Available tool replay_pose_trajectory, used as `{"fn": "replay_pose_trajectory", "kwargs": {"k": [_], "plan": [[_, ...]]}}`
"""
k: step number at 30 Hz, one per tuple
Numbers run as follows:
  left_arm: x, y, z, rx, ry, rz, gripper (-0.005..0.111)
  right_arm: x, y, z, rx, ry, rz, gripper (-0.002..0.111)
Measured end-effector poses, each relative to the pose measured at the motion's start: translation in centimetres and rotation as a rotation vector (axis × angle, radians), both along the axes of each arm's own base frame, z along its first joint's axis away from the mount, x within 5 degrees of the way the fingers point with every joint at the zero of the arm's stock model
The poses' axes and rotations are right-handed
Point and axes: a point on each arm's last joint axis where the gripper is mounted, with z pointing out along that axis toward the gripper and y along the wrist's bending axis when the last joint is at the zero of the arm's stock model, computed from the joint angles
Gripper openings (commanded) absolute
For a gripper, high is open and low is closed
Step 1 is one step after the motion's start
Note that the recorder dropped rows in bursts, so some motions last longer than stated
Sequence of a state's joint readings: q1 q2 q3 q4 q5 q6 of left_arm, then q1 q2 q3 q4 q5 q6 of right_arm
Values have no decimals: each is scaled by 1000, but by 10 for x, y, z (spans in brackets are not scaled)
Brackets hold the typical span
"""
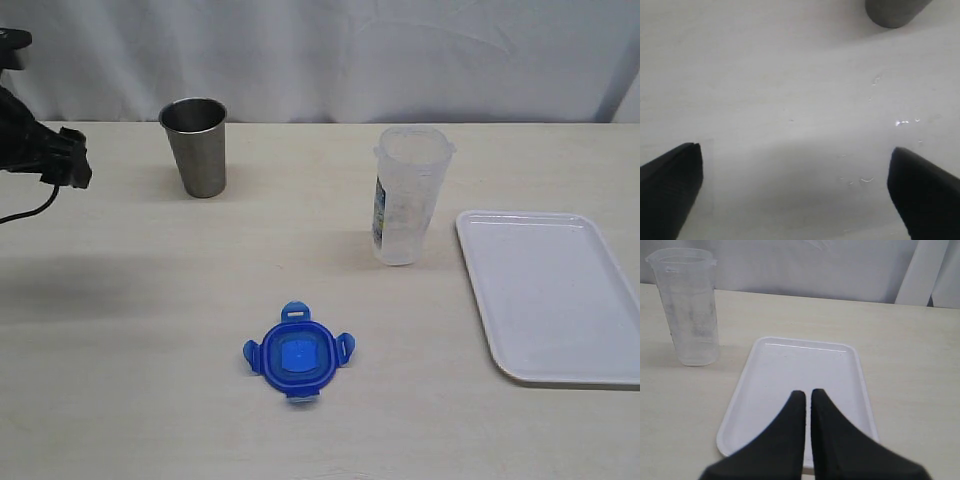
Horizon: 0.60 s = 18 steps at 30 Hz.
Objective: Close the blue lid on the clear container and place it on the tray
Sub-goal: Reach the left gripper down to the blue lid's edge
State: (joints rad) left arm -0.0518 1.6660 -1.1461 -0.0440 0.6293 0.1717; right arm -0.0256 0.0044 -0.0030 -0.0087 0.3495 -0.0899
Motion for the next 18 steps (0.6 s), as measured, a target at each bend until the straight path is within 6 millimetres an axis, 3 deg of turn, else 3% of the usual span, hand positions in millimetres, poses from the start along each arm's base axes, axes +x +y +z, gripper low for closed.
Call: {"fn": "replay_pose_trajectory", "kwargs": {"k": [8,10,12,14,18], "plan": [[0,-8,-1,-95,-5,39,96,0,0,0,0,0,0,4],[-2,-9,-6,-121,11,53,80,0,0,0,0,0,0,4],[-5,-11,-13,-161,44,74,56,0,0,0,0,0,0,4],[-6,-14,-18,-184,71,81,41,0,0,0,0,0,0,4],[-8,-28,-21,-227,99,68,38,0,0,0,0,0,0,4]]}}
